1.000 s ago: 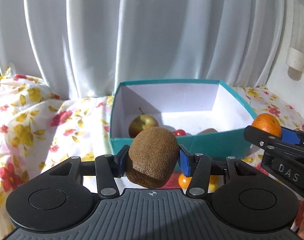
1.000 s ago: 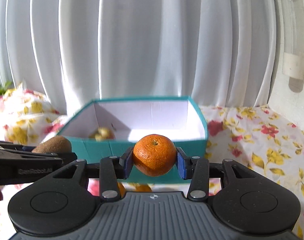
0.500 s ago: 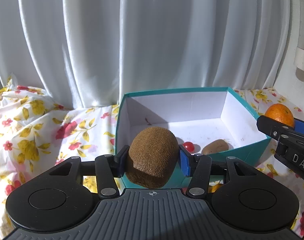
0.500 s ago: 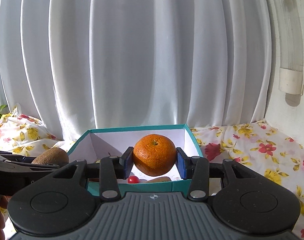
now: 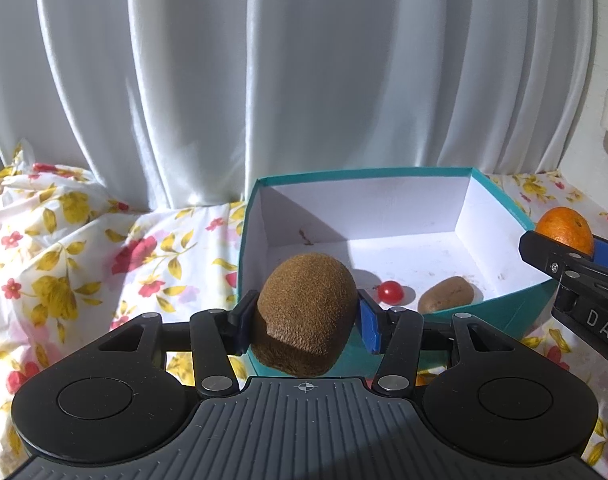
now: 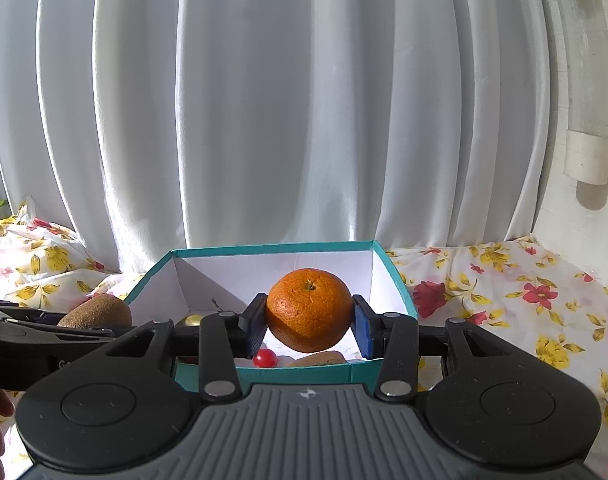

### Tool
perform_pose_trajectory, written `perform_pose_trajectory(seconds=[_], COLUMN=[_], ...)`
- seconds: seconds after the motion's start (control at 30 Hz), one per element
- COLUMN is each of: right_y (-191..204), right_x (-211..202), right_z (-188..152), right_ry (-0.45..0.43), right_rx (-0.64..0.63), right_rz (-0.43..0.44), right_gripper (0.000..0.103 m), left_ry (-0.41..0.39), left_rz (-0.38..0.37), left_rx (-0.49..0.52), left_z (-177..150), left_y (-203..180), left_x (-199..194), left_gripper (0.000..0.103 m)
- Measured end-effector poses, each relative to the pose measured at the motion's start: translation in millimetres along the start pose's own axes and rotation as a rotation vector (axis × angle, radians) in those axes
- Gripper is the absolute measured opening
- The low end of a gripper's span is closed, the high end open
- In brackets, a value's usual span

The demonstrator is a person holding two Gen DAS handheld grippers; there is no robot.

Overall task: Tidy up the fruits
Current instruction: 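Lift the kiwi and tangerine and carry both over the teal box, then open both tools to drop the kiwi and tangerine into the box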

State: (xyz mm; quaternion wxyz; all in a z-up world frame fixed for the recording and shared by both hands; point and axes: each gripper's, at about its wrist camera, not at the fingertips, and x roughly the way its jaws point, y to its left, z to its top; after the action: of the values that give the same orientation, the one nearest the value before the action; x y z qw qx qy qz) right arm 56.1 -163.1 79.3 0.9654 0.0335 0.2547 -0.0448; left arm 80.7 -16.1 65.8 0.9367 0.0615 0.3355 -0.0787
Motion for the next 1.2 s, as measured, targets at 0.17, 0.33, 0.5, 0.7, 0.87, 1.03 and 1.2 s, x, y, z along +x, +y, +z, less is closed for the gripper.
perform_pose_trajectory(seconds=[0.17, 0.33, 0.5, 0.7, 0.87, 1.03, 1.2], right_y=[-0.3, -1.7, -4.4, -6.1, -6.5, -5.1, -2.7], right_x=[4.9, 15.0, 25.2, 36.6, 48.9, 57.2, 60.3], right_z=[-2.0, -5.2, -9.9, -16.1, -22.7, -30.1, -33.3], right_ry=[0.002, 0.013, 0.026, 0.030, 0.045, 0.057, 0.060], right_rx=[-0.004, -0.007, -0.009, -0.021, -0.032, -0.046, -0.056], right_rz=[-0.009, -0.023, -0.031, -0.037, -0.049, -0.058, -0.070], right_gripper=[0.043, 0.043, 0.043, 0.043, 0.043, 0.043, 0.043], left_ry=[0.005, 0.012, 0.025, 0.016, 0.007, 0.008, 0.014], left_rz=[0.005, -0.004, -0.011, -0.018, -0.015, -0.009, -0.024], left_rx=[0.002, 0.009, 0.010, 0.017, 0.020, 0.030, 0.030], left_z=[1.6, 0.9, -0.9, 0.3, 1.2, 0.2, -0.2], left_y=[0.9, -1.0, -1.0, -2.8, -3.6, -3.7, -2.1], left_x=[6.9, 16.6, 25.7, 32.7, 39.3, 45.1, 50.5], left_gripper=[0.055, 0.055, 0.055, 0.055, 0.055, 0.055, 0.055])
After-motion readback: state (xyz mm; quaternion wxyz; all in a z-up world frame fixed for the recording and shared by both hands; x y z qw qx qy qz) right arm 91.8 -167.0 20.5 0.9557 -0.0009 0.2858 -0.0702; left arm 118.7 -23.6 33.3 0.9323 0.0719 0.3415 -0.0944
